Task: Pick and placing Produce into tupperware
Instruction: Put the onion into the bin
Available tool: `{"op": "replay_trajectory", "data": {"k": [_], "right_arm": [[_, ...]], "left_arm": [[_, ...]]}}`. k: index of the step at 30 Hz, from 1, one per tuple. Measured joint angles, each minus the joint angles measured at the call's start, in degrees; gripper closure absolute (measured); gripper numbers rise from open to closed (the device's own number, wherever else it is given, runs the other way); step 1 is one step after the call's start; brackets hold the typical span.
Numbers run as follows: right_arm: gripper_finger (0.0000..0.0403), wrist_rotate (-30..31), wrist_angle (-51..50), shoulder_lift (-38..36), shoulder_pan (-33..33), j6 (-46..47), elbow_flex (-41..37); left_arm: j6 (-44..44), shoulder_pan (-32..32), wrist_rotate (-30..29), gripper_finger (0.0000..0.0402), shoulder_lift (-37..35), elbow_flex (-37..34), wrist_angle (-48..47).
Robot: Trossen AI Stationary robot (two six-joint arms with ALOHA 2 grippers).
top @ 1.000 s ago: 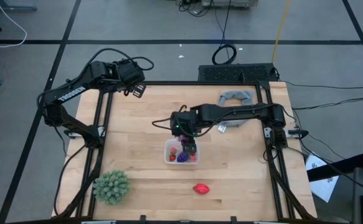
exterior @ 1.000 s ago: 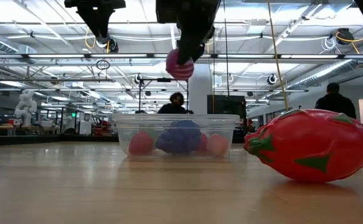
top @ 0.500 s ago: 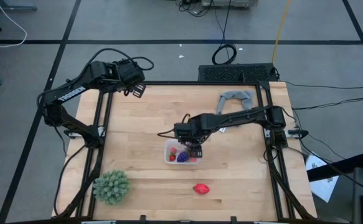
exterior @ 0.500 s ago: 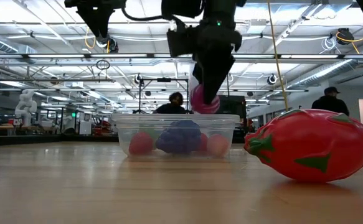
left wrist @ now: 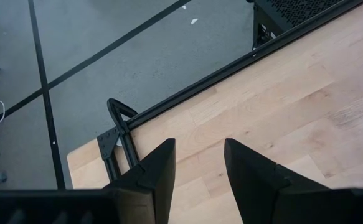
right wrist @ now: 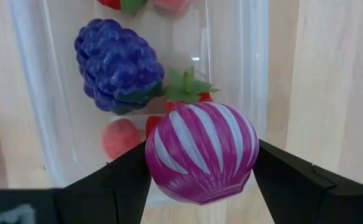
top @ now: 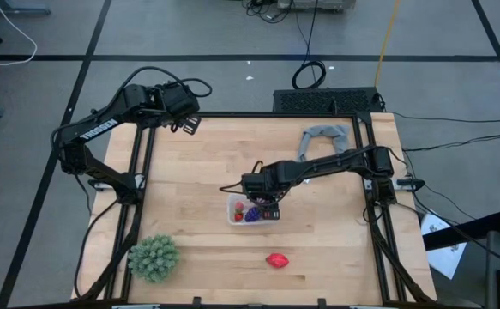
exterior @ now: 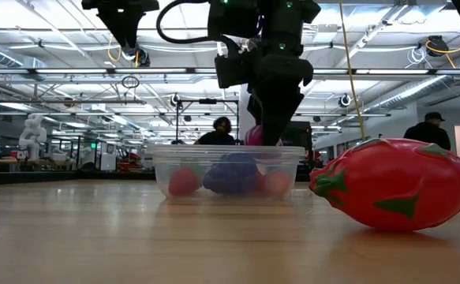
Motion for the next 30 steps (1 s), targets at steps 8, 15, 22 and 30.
{"op": "replay_trajectory", "data": {"k": [8, 15, 22, 30], "right_arm": [[0.0151, -0.1, 1.8, 0.0, 1.24, 0.39, -0.01], [0.0151, -0.13, 1.78, 0.0, 2.95, 0.41, -0.01], [0.0151, -0.17, 3.08, 0.0, 4.07, 1.66, -0.01], [0.0151, -0.15, 3.15, 0.0, 4.22, 3.63, -0.01]], "left_arm": [[0.0, 0.0, -0.2, 0.0259, 0.0, 0.0, 0.0], [0.0, 0.0, -0.2, 0.0259, 0.0, 0.0, 0.02], [-0.09, 0.0, -0.2, 0.0259, 0.01, 0.0, 0.04], [-0.2, 0.01, -0.2, 0.0259, 0.02, 0.0, 0.04]]}}
